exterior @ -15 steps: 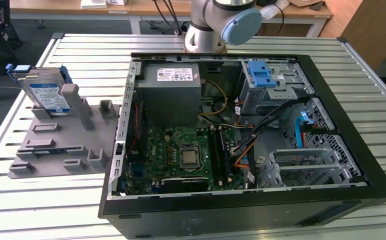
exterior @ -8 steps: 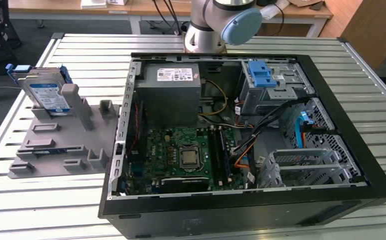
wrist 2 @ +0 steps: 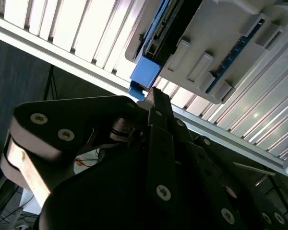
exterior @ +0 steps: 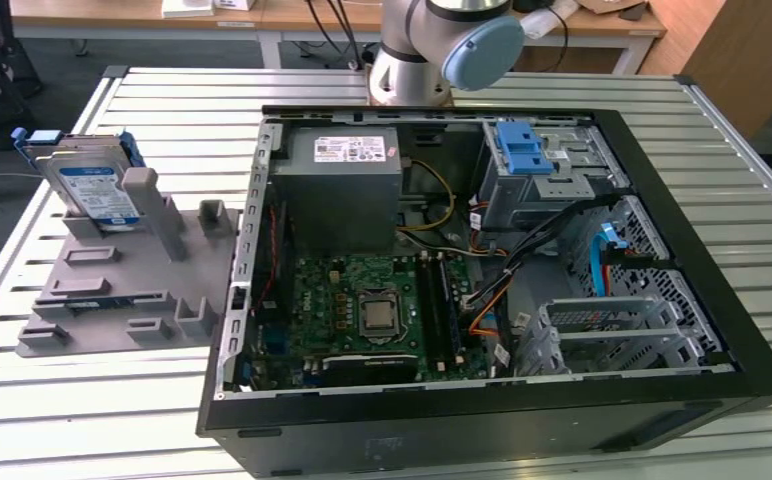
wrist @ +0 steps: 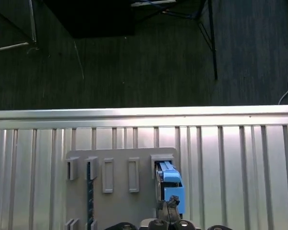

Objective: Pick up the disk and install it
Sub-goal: 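Pick up the disk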

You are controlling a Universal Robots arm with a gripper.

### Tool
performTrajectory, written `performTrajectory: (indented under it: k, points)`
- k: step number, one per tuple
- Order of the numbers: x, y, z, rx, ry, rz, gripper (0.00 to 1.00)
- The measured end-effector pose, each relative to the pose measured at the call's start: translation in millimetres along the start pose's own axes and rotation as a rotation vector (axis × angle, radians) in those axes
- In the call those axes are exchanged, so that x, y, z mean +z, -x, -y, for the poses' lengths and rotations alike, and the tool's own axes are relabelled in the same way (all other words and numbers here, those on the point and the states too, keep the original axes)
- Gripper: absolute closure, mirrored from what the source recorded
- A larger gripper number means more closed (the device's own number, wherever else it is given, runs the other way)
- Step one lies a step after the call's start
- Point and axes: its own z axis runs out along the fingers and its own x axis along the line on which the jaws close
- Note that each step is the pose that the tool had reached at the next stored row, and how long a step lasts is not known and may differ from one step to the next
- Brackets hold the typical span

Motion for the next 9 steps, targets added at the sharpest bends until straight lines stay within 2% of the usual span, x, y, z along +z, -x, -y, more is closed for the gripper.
performTrajectory:
  k: [3,9]
  points:
    - [0.0,0.0,0.0,-0.048,0.0004,-0.0020,0.89]
    - [0.0,0.0,0.0,-0.051,-0.0003,-0.0019,0.89]
